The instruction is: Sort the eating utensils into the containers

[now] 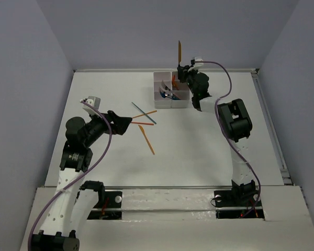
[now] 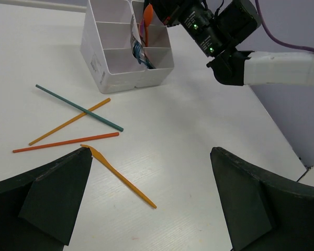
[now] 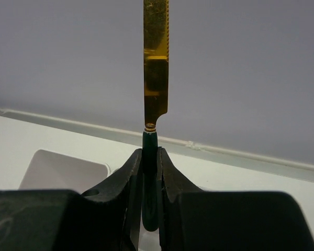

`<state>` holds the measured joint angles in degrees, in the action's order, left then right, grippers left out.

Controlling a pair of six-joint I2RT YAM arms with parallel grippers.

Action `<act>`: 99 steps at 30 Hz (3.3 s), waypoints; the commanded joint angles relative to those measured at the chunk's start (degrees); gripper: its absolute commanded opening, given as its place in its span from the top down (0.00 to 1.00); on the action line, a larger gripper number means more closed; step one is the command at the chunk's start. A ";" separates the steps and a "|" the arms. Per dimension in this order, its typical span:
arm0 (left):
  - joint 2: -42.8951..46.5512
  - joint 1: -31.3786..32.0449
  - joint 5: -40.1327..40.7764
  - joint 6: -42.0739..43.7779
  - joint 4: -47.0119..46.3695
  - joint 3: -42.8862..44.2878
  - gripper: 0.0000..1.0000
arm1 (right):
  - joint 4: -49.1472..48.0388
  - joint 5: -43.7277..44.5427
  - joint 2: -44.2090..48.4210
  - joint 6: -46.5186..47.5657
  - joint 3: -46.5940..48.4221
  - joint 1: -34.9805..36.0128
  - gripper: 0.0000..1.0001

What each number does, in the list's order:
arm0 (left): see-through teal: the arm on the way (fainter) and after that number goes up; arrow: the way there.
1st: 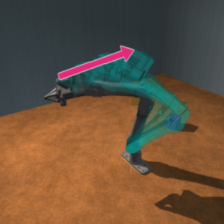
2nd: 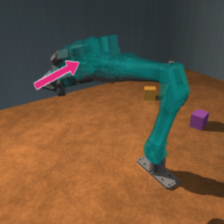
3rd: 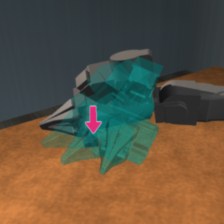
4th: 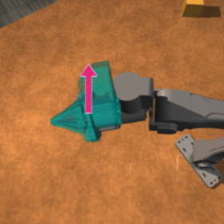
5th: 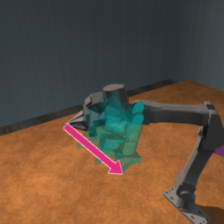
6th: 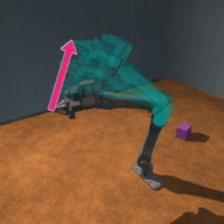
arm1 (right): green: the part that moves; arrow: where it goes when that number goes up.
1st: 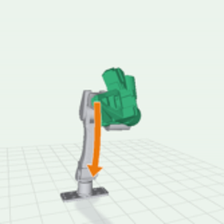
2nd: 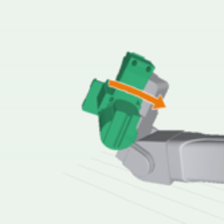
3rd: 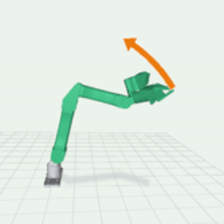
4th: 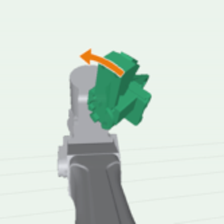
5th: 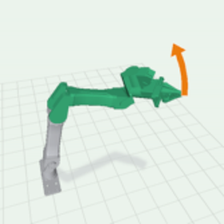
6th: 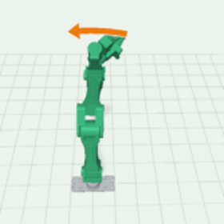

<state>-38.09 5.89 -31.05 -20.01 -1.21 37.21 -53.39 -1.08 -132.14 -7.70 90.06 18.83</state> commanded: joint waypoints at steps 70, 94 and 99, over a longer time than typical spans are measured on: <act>4.07 1.84 -1.03 0.76 -1.95 1.99 0.01 | 72.63 5.92 13.84 -3.11 -4.28 35.31 0.60; 6.18 3.95 1.34 1.47 -0.63 2.43 0.01 | 80.63 11.89 7.42 -3.19 2.40 36.98 0.84; 6.45 3.95 1.52 1.55 -0.46 2.52 0.01 | 80.02 9.44 9.78 -3.54 -0.15 36.98 0.95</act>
<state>-32.36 9.43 -29.80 -19.35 -0.16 37.21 23.38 10.07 -123.74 -11.42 91.85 55.18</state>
